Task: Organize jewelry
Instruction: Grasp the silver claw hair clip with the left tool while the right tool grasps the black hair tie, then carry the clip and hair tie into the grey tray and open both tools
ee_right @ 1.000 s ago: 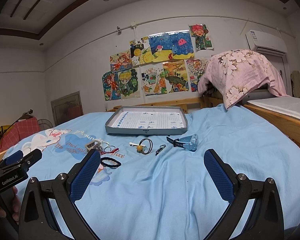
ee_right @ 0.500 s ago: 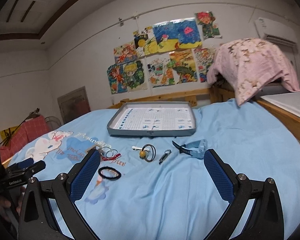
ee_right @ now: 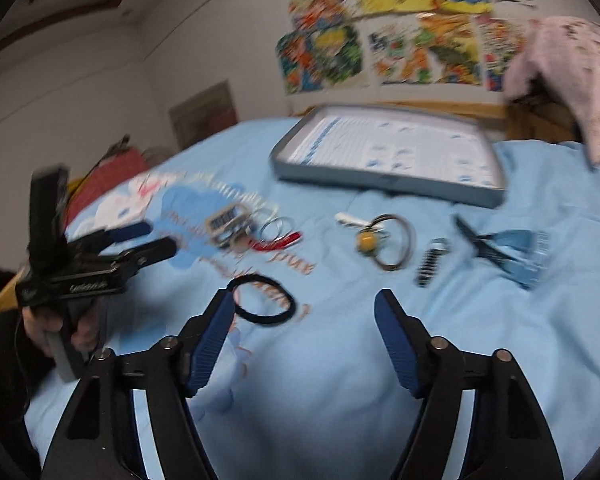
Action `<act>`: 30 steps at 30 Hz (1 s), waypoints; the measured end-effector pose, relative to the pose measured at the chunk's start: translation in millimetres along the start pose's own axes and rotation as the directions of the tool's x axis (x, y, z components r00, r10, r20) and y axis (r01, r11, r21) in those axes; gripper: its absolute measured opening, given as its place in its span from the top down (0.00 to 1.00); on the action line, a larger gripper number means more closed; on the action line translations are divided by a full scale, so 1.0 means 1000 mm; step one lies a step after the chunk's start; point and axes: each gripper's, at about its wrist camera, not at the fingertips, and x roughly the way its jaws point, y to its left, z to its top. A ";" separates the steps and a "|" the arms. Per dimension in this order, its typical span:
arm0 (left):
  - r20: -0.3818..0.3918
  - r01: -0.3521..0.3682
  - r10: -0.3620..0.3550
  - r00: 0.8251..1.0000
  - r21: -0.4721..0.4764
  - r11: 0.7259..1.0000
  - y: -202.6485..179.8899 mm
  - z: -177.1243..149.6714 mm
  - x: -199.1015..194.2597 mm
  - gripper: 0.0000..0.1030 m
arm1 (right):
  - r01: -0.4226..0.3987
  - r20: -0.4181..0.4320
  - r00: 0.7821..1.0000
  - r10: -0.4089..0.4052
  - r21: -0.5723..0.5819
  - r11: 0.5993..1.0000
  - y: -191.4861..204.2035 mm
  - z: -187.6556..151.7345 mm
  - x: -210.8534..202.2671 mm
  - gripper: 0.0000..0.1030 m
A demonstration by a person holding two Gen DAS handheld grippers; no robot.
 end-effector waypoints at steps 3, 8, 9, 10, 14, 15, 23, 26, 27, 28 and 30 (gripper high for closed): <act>-0.011 -0.002 0.002 1.000 0.014 1.000 0.005 0.003 0.020 0.14 | -0.050 -0.044 0.998 0.049 -0.041 0.998 0.009 0.000 0.022 0.36; -0.076 0.001 -0.002 0.997 -0.007 1.000 0.016 0.002 0.054 0.32 | -0.084 -0.144 0.987 0.075 -0.054 0.995 0.015 -0.008 0.057 0.47; -0.079 0.003 -0.004 0.997 -0.010 1.000 0.017 0.001 0.058 0.32 | -0.088 -0.152 0.985 0.079 -0.048 0.995 0.015 -0.010 0.062 0.48; -0.076 0.005 -0.006 0.997 -0.009 1.000 0.018 0.001 0.061 0.33 | -0.092 -0.164 0.983 0.084 -0.041 0.995 0.015 -0.011 0.067 0.51; -0.052 0.012 -0.010 0.999 0.026 1.000 0.014 0.002 0.069 0.39 | -0.091 -0.176 0.981 0.082 -0.046 0.995 0.017 -0.011 0.081 0.61; -0.051 0.009 -0.007 0.999 0.039 0.999 0.012 0.003 0.071 0.41 | -0.089 -0.177 0.981 0.078 -0.052 0.995 0.019 -0.011 0.085 0.66; -0.013 0.015 -0.015 1.000 0.051 0.999 0.007 -0.002 0.074 0.55 | -0.072 -0.180 0.982 0.060 -0.065 0.995 0.021 -0.006 0.105 0.82; 0.023 0.023 -0.024 0.999 0.041 0.999 0.008 -0.007 0.064 0.55 | -0.084 -0.178 0.981 0.072 -0.062 0.995 0.021 -0.008 0.105 0.85; 0.033 0.023 -0.024 0.999 0.038 0.999 0.008 -0.008 0.062 0.55 | -0.088 -0.176 0.981 0.076 -0.059 0.994 0.020 -0.008 0.107 0.87; 0.043 0.025 -0.027 0.999 0.033 0.999 0.008 -0.009 0.058 0.55 | -0.091 -0.173 0.982 0.080 -0.055 0.994 0.019 -0.008 0.107 0.88; 0.048 0.030 -0.031 0.998 0.026 0.999 0.008 -0.010 0.055 0.55 | -0.090 -0.165 0.983 0.080 -0.054 0.994 0.019 -0.009 0.107 0.89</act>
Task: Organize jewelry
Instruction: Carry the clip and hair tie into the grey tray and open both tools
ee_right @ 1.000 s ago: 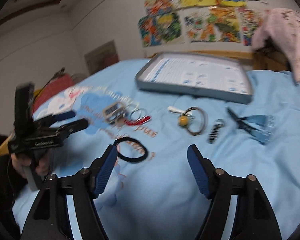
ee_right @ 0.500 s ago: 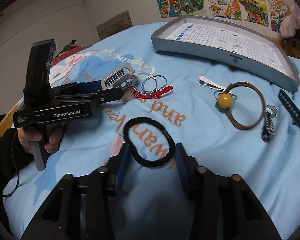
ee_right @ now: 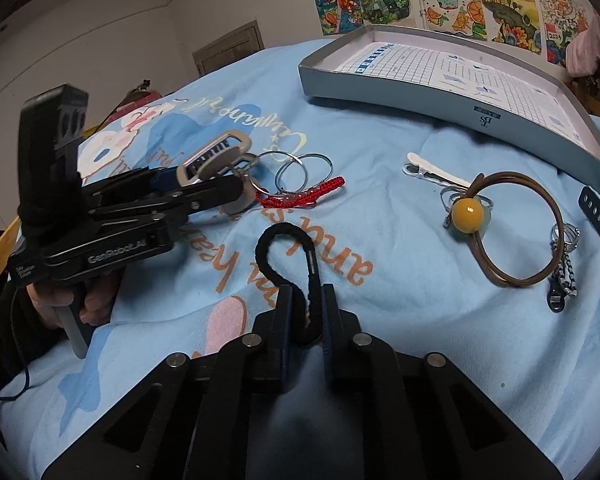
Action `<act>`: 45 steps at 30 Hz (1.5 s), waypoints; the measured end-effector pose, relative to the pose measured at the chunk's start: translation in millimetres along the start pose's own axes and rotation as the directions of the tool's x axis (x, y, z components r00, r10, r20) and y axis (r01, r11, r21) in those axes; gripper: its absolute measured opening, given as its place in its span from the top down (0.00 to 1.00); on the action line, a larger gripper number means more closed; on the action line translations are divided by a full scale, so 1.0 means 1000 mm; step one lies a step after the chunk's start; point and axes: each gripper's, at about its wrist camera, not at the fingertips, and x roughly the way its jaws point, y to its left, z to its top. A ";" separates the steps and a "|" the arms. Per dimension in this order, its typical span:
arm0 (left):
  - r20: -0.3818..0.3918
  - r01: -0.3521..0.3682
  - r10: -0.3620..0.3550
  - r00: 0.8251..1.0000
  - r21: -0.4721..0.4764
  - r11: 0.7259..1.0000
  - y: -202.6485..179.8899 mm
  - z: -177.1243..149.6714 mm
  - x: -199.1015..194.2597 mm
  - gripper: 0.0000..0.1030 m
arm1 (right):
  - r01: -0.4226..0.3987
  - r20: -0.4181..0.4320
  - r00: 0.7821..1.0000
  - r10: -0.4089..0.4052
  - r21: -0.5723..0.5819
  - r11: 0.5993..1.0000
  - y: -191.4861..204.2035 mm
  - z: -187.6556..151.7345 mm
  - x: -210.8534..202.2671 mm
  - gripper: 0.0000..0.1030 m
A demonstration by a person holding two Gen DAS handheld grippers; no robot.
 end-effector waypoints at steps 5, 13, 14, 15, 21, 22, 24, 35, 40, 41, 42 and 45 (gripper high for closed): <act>0.005 -0.007 0.007 1.000 -0.010 1.000 -0.006 -0.001 -0.012 0.55 | 0.007 0.046 0.999 -0.008 0.002 1.000 -0.002 0.000 -0.007 0.94; 0.034 -0.034 0.034 0.999 -0.008 0.999 -0.020 0.001 -0.043 0.55 | -0.001 0.116 0.993 -0.004 0.042 0.999 -0.014 0.005 -0.022 0.95; 0.037 -0.036 0.036 0.999 -0.003 0.999 -0.022 0.003 -0.045 0.55 | -0.004 0.125 0.992 -0.002 0.045 0.999 -0.015 0.006 -0.025 0.95; 0.039 -0.044 0.044 0.998 0.004 0.999 -0.024 0.006 -0.047 0.55 | -0.006 0.137 0.991 -0.001 0.048 0.999 -0.016 0.007 -0.028 0.95; 0.047 -0.075 0.075 0.996 -0.003 0.997 -0.030 0.031 -0.048 0.55 | 0.005 0.239 0.971 -0.014 0.038 0.999 -0.018 0.024 -0.052 0.95; 0.047 -0.078 0.078 0.996 -0.013 0.997 -0.031 0.037 -0.044 0.55 | 0.009 0.250 0.968 -0.017 0.034 0.999 -0.019 0.028 -0.055 0.95; 0.048 -0.089 0.091 0.995 -0.048 0.995 -0.032 0.052 -0.032 0.55 | 0.032 0.268 0.963 -0.032 0.003 0.999 -0.026 0.046 -0.061 0.95; 0.022 -0.088 0.091 0.996 -0.137 0.987 -0.031 0.137 0.077 0.55 | 0.126 0.307 0.938 -0.162 0.133 0.983 -0.127 0.133 -0.030 0.95; -0.020 -0.066 0.063 0.998 -0.166 0.984 -0.037 0.147 0.117 0.55 | 0.205 0.284 0.927 -0.247 0.170 0.964 -0.152 0.147 0.004 0.95; -0.028 -0.060 0.056 0.998 -0.175 0.983 -0.038 0.147 0.124 0.55 | 0.216 0.285 0.923 -0.258 0.171 0.961 -0.152 0.145 0.005 0.95; -0.037 -0.059 0.053 0.998 -0.180 0.982 -0.039 0.147 0.129 0.55 | 0.217 0.288 0.921 -0.262 0.179 0.960 -0.155 0.144 0.008 0.95; -0.058 -0.073 0.063 0.996 -0.187 0.980 -0.041 0.143 0.140 0.55 | 0.212 0.277 0.926 -0.258 0.185 0.960 -0.160 0.142 0.020 0.95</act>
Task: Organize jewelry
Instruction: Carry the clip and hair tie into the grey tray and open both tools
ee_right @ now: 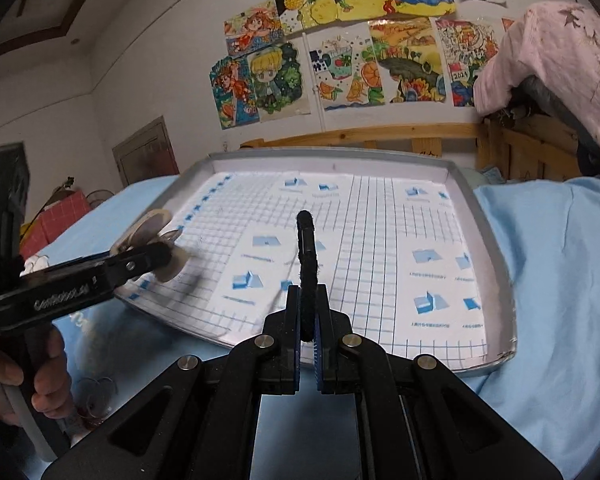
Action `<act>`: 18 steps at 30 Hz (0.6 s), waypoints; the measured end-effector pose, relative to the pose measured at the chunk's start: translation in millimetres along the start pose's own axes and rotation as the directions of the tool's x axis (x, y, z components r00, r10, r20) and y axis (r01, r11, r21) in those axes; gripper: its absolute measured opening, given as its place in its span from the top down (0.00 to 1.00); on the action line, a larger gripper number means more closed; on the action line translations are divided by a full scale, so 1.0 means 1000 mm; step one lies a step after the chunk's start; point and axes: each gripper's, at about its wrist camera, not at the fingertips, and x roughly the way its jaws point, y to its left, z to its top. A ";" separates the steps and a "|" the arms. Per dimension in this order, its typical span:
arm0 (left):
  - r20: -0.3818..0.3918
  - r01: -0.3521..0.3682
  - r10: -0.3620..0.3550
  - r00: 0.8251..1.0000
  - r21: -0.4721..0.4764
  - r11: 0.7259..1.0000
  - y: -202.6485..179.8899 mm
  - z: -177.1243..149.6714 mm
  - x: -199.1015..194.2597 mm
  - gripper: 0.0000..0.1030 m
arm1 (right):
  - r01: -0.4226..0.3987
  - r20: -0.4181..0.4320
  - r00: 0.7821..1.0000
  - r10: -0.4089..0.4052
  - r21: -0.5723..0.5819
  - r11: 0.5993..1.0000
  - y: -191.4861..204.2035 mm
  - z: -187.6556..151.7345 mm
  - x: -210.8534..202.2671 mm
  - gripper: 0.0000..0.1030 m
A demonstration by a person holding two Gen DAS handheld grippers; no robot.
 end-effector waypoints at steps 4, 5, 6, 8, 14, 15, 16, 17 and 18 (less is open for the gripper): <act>0.009 -0.008 0.008 1.000 -0.006 1.000 -0.002 -0.004 0.000 0.55 | 0.005 -0.020 1.000 -0.005 0.011 1.000 -0.002 -0.010 0.008 0.95; 0.012 -0.005 0.005 1.000 -0.013 1.000 -0.001 -0.006 -0.001 0.52 | 0.012 -0.026 1.000 -0.011 0.013 1.000 -0.002 -0.012 0.010 0.95; 0.012 -0.004 0.004 1.000 -0.015 1.000 -0.001 -0.007 -0.002 0.49 | 0.018 -0.035 0.999 -0.017 0.014 1.000 -0.002 -0.013 0.012 0.95; 0.023 -0.004 0.004 1.000 -0.018 1.000 0.000 -0.008 -0.005 0.32 | 0.016 -0.039 0.999 -0.015 0.017 1.000 -0.002 -0.018 0.009 0.94; 0.065 -0.009 0.012 0.998 -0.039 0.999 0.002 -0.007 -0.020 0.27 | 0.038 -0.029 0.999 -0.037 0.036 0.999 -0.006 -0.013 0.005 0.68; 0.069 -0.008 0.011 0.998 -0.042 0.999 0.003 -0.007 -0.023 0.26 | 0.045 -0.024 0.999 -0.044 0.042 0.998 -0.006 -0.012 0.002 0.63; 0.075 -0.008 0.012 0.997 -0.044 0.999 0.004 -0.007 -0.027 0.22 | 0.051 -0.020 0.999 -0.050 0.044 0.998 -0.007 -0.012 0.000 0.62; 0.086 -0.011 0.015 0.996 -0.043 0.999 0.004 -0.008 -0.033 0.16 | 0.058 -0.015 0.998 -0.058 0.045 0.997 -0.008 -0.011 -0.003 0.62; 0.097 -0.014 0.019 0.995 -0.042 0.999 0.005 -0.008 -0.039 0.13 | 0.064 -0.010 0.998 -0.064 0.047 0.997 -0.008 -0.010 -0.007 0.59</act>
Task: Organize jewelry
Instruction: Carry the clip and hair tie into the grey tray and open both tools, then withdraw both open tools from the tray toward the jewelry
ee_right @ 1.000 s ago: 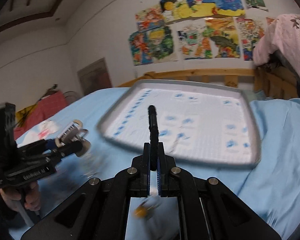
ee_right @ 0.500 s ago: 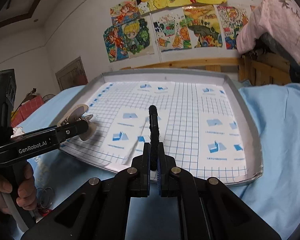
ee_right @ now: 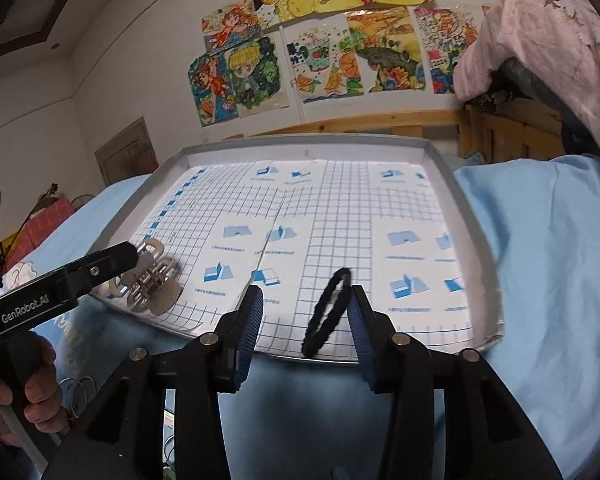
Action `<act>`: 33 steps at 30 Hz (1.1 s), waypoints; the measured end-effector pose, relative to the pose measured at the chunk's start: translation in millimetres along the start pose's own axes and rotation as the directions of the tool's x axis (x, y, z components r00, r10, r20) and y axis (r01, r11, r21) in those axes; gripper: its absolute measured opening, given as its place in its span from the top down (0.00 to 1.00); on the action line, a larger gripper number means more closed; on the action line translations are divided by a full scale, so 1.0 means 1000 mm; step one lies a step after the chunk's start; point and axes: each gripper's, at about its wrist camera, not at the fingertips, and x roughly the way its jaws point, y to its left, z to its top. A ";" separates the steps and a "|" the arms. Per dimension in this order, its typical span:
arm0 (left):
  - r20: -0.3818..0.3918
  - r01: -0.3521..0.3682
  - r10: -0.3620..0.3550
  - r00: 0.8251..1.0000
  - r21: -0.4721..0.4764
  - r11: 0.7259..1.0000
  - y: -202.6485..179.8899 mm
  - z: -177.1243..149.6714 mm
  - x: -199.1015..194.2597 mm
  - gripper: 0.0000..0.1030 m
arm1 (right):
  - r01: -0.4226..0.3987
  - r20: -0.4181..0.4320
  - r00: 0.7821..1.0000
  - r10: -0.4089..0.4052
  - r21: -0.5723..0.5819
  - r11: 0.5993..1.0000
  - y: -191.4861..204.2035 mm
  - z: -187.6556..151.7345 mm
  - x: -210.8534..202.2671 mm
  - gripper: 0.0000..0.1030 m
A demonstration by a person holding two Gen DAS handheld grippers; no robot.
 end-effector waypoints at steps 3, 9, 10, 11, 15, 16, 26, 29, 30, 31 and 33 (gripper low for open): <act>0.059 -0.018 0.018 0.998 0.005 1.000 0.002 0.003 -0.025 0.00 | 0.023 0.038 0.999 -0.023 0.005 1.000 -0.001 0.004 -0.017 0.45; 0.151 -0.015 0.015 0.988 0.000 1.000 0.007 0.009 -0.084 0.00 | -0.003 0.170 0.985 0.001 0.014 1.000 0.005 0.019 -0.071 0.14; 0.165 -0.018 0.018 0.986 0.002 1.000 0.007 0.010 -0.093 0.00 | -0.017 0.196 0.980 0.017 0.000 1.000 0.009 0.022 -0.084 0.07; 0.183 -0.024 0.023 0.983 0.003 1.000 0.008 0.009 -0.105 0.00 | -0.021 0.212 0.977 0.023 -0.011 1.000 0.012 0.024 -0.092 0.05; 0.239 -0.037 0.036 0.970 0.000 0.999 0.010 0.004 -0.146 0.00 | -0.002 0.322 0.946 0.028 -0.082 0.997 0.032 0.026 -0.145 0.03; 0.248 -0.037 0.036 0.968 0.001 0.999 0.010 0.002 -0.155 0.00 | 0.000 0.334 0.942 0.029 -0.087 0.996 0.036 0.027 -0.152 0.03; 0.296 -0.042 0.035 0.955 0.018 0.999 0.026 -0.032 -0.229 0.00 | 0.009 0.406 0.914 0.029 -0.093 0.996 0.071 -0.001 -0.239 0.02; 0.285 -0.043 0.032 0.958 0.033 0.999 0.029 -0.047 -0.241 0.00 | 0.016 0.411 0.912 0.018 -0.079 0.997 0.075 -0.022 -0.258 0.02; 0.282 -0.041 0.030 0.959 0.035 0.999 0.030 -0.051 -0.244 0.00 | 0.016 0.408 0.913 0.015 -0.072 0.997 0.076 -0.029 -0.263 0.02; 0.276 -0.038 0.026 0.961 0.036 0.999 0.032 -0.057 -0.248 0.00 | 0.016 0.406 0.914 0.013 -0.068 0.998 0.077 -0.034 -0.266 0.02; 0.266 -0.030 0.019 0.964 0.037 0.999 0.033 -0.069 -0.255 0.00 | 0.022 0.394 0.919 0.005 -0.065 0.998 0.079 -0.045 -0.275 0.02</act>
